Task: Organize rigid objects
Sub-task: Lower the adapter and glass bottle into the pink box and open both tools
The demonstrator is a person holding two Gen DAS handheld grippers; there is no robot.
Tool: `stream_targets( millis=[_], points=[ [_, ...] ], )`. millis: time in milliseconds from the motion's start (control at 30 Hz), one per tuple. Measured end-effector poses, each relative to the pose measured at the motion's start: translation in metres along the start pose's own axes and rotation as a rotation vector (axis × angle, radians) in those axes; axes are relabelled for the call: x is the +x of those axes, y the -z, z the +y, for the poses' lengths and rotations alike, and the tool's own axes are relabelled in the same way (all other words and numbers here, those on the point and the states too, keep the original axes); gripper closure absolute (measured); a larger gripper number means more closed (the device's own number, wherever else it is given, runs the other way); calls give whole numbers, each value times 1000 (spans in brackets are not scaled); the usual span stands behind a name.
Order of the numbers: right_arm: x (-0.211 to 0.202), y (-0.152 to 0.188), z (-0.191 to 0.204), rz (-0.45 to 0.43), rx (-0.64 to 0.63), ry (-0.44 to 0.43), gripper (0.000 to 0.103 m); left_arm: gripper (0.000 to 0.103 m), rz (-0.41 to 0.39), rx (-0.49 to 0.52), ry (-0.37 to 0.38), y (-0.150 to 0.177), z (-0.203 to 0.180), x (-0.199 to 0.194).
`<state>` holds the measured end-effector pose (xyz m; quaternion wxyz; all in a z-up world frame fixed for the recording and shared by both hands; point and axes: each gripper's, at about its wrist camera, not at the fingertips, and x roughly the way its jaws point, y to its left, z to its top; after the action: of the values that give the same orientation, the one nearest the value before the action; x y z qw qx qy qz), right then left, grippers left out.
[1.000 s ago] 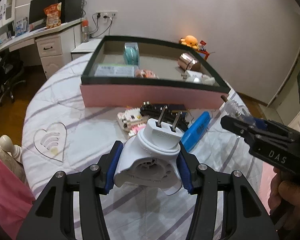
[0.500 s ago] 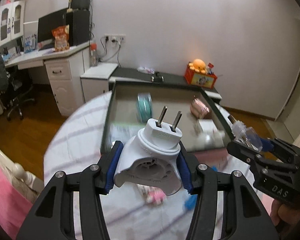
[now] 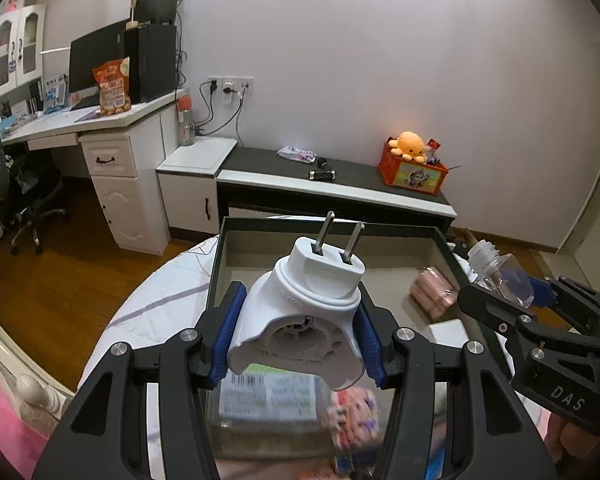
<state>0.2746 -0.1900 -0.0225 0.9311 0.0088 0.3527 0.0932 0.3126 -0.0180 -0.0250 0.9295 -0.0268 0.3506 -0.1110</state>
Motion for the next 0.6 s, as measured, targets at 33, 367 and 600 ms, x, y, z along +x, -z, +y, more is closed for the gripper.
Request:
stream_targets(
  millis=[33, 367, 600],
  points=[
    [6, -2, -1, 7, 1, 0, 52, 50, 7, 0, -3, -1, 1, 5],
    [61, 5, -11, 107, 29, -11, 52, 50, 95, -25, -42, 0, 21, 57],
    [73, 8, -10, 143, 35, 0, 52, 47, 111, 5, -78, 5, 18, 64]
  ],
)
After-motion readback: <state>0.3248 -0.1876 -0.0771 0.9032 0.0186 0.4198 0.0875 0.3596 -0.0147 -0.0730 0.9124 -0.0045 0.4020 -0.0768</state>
